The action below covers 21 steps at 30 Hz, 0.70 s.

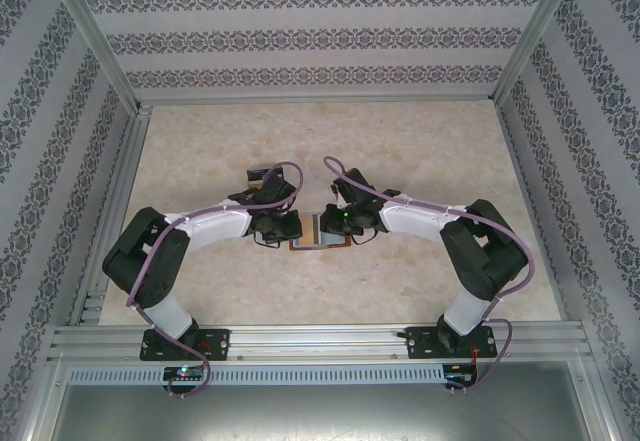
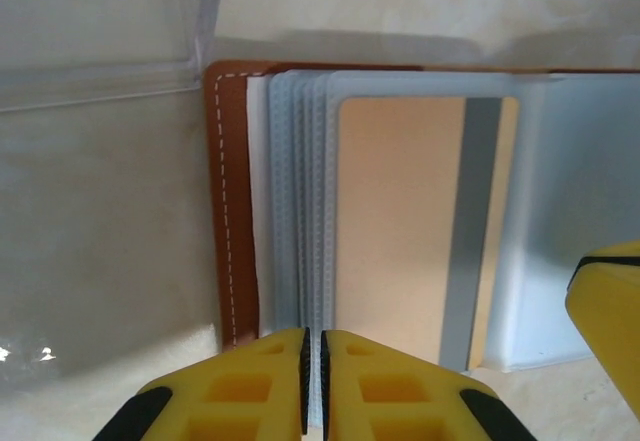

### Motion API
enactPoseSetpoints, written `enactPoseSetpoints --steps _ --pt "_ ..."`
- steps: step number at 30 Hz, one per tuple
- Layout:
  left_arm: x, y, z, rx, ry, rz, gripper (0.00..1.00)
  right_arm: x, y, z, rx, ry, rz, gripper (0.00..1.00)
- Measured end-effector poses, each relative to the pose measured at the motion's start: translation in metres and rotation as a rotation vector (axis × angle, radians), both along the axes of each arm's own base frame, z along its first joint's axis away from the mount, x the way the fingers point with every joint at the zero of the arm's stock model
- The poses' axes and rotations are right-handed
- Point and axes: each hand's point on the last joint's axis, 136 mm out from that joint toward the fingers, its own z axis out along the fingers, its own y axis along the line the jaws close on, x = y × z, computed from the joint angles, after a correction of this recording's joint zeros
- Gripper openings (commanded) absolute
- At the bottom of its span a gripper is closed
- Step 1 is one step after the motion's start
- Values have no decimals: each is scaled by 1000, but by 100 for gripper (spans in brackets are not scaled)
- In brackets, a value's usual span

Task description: Take the credit cards out of the card holder

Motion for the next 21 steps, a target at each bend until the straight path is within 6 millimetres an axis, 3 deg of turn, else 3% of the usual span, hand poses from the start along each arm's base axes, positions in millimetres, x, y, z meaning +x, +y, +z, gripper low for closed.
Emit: enactPoseSetpoints --steps 7,14,19,21 --pt "-2 2 -10 17 25 0 14 2 8 -11 40 45 -14 21" --pt "-3 2 -11 18 27 0 14 3 10 -18 60 68 -21 18" --pt "-2 1 -11 18 28 0 14 6 10 -16 80 72 -28 0" --pt "-2 1 -11 19 29 0 14 7 11 -15 89 75 -33 0"
